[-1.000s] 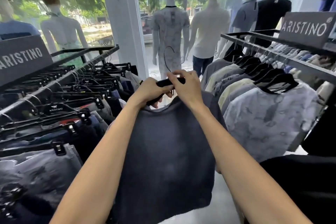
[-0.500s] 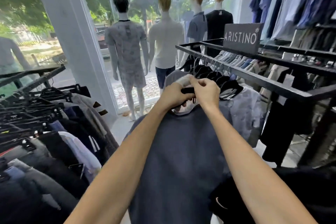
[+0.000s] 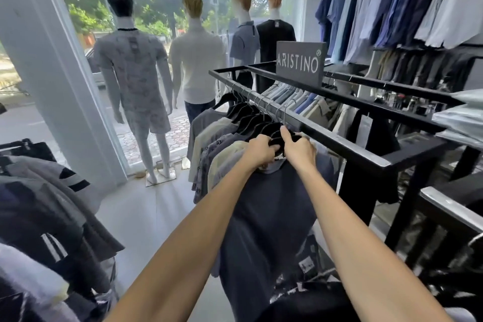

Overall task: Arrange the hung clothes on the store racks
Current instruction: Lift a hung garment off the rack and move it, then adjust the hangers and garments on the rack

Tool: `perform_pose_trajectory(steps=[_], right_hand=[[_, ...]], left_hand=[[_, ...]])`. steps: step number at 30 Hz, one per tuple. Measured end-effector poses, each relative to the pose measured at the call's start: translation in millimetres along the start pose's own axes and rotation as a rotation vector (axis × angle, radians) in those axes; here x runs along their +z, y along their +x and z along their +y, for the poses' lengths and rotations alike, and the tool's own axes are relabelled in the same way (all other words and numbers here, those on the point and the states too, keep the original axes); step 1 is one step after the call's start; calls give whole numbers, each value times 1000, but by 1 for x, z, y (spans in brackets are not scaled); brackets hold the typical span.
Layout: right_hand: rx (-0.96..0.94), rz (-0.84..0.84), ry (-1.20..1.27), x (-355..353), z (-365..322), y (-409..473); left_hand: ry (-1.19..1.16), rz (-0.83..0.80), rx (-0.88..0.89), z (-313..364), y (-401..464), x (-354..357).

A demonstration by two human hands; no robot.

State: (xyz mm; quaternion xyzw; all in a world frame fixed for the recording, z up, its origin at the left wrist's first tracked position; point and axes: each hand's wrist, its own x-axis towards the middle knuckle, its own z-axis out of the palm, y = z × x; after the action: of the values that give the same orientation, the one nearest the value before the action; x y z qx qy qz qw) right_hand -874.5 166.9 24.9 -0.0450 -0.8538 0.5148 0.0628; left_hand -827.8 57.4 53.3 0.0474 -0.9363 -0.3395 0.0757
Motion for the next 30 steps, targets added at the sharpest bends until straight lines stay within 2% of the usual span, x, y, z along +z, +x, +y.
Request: perform_pose_trajectory(steps=[5, 10, 14, 18, 20, 24, 30], right_hand=[[20, -19, -50, 1, 4, 7], [42, -20, -153, 6, 22, 14], [16, 61, -143, 11, 24, 14], [-34, 238, -230, 16, 15, 0], [-60, 244, -230, 16, 5, -10], [-193, 82, -337, 29, -26, -42], [-554, -351, -311, 107, -87, -137]], left_hand=[[18, -34, -15, -9, 19, 14], [199, -38, 23, -16, 30, 33], [259, -29, 54, -21, 31, 29], [249, -8, 74, -38, 20, 13], [263, 19, 87, -51, 10, -7], [282, 64, 34, -81, -26, -62], [389, 211, -134, -164, -131, -154]])
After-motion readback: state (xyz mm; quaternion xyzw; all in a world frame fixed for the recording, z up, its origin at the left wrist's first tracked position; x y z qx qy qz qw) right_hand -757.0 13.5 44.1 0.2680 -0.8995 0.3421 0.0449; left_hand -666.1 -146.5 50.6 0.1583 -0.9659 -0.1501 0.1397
